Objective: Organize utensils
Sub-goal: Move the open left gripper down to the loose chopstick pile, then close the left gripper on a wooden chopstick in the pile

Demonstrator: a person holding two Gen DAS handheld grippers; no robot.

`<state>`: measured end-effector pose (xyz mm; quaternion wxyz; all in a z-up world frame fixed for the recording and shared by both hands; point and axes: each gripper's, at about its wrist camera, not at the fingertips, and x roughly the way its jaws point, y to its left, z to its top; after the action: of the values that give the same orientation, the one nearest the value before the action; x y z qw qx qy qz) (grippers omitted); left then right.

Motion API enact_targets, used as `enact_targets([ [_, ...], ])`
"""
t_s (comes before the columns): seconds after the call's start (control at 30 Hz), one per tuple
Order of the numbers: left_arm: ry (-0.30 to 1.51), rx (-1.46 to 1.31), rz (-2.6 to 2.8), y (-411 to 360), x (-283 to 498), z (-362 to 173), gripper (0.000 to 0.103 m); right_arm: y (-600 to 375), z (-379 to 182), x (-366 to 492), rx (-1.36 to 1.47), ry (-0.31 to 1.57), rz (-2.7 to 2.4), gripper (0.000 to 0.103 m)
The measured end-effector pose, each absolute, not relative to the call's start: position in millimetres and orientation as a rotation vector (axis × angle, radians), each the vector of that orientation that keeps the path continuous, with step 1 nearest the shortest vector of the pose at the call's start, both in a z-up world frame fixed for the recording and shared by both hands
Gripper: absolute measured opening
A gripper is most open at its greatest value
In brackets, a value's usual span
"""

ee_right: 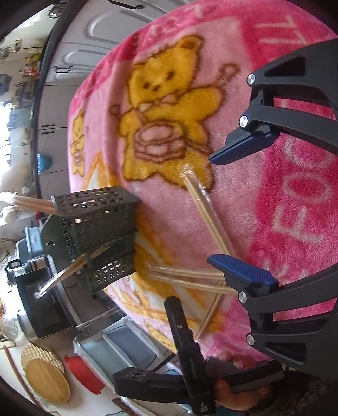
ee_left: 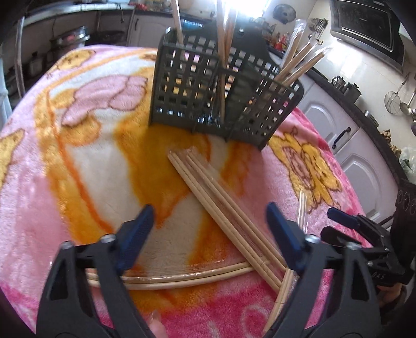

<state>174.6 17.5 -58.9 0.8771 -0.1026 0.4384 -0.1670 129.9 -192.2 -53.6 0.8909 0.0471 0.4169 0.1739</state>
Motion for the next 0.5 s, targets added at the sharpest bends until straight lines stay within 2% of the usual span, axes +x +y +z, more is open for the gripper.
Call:
enact_targets([
  [0.07,0.943,-0.231,-0.354,19,180,-64,0.056,-191,-59,133,0.113,0.888,0.357,0.069],
  [0.17,0.968,-0.246,-0.355,20,188,-69,0.046,-190,-68,139,0.146,0.927,0.354,0.068],
  [0.5,1.021,-0.370,-0.396,30,219,-77,0.036,-194,-71,158,0.210,0.962,0.345,0.065],
])
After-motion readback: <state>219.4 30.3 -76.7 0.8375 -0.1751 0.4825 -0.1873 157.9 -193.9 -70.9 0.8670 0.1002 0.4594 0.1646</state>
